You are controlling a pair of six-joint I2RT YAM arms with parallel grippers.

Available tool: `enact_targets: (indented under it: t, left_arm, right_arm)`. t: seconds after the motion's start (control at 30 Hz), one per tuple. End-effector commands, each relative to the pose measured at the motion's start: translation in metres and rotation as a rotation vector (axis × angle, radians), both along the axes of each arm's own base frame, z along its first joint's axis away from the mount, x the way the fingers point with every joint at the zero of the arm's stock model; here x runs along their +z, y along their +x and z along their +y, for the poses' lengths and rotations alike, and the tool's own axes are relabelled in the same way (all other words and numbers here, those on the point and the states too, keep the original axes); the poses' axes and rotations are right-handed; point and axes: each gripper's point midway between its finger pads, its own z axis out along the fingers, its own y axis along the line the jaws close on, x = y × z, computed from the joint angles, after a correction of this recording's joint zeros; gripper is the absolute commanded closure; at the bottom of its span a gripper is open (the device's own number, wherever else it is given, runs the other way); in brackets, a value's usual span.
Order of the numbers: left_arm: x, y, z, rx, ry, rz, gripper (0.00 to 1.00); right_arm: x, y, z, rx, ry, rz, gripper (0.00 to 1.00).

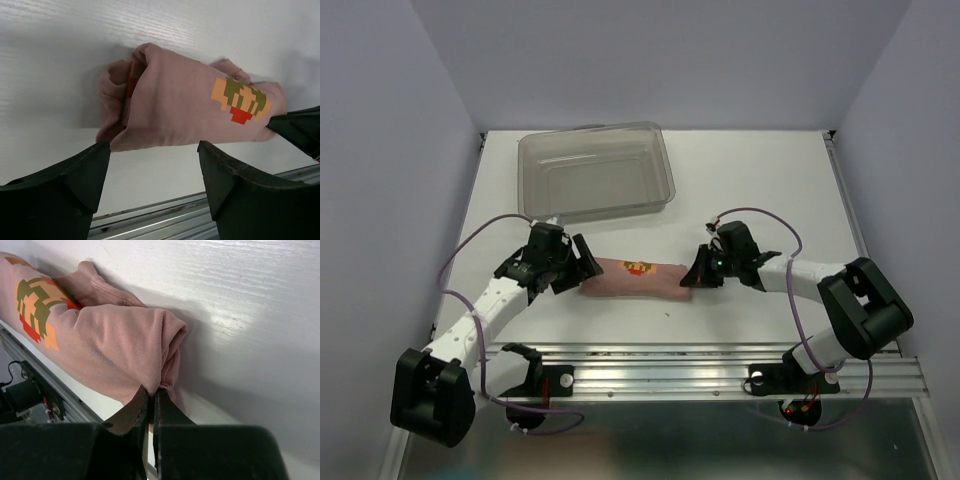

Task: Roll the t-shirts
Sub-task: Pick up the T-shirt from the center of the board.

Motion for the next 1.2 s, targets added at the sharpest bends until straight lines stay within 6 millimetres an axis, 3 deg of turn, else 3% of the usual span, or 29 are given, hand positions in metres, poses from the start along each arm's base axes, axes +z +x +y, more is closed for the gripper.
enact_targets:
  t: [0.0, 0.3, 0.5, 0.63, 0.8, 0.9, 0.93, 1.1, 1.13, 1.17]
  left_arm:
    - [0.0, 0.018, -0.008, 0.061, -0.062, -0.043, 0.17]
    - [-0.037, 0.018, 0.002, 0.127, -0.012, 0.021, 0.18]
    - [-0.049, 0.02, 0.008, 0.153, 0.024, 0.029, 0.18]
    - [-0.066, 0.013, 0.01, 0.143, 0.048, 0.085, 0.18]
    - [-0.072, 0.012, -0.012, 0.076, -0.047, 0.108, 0.2]
    - [-0.076, 0.009, -0.021, 0.052, -0.082, 0.137, 0.38]
    - [-0.075, 0.014, -0.023, 0.05, -0.089, 0.12, 0.53]
    - [-0.068, 0.018, -0.021, 0.044, -0.075, 0.096, 0.88]
    - [-0.065, 0.018, -0.02, 0.039, -0.066, 0.096, 1.0]
    - [-0.063, 0.019, -0.021, 0.035, -0.065, 0.09, 1.0]
  right_arm:
    - [-0.016, -0.009, -0.011, 0.062, -0.08, 0.032, 0.99]
    - [-0.018, -0.007, -0.015, 0.069, -0.095, 0.026, 0.99]
    - [-0.02, -0.007, -0.014, 0.073, -0.099, 0.029, 0.99]
    - [-0.021, -0.007, -0.015, 0.073, -0.1, 0.032, 0.99]
    - [-0.026, -0.007, -0.015, 0.072, -0.109, 0.044, 0.99]
    - [-0.025, -0.003, -0.013, 0.073, -0.107, 0.039, 0.99]
    - [-0.024, -0.002, -0.014, 0.067, -0.109, 0.035, 0.99]
    - [-0.023, -0.001, -0.015, 0.056, -0.116, 0.029, 0.99]
    - [-0.023, -0.001, -0.015, 0.057, -0.115, 0.03, 0.99]
    - [-0.023, -0.001, -0.015, 0.057, -0.115, 0.029, 0.99]
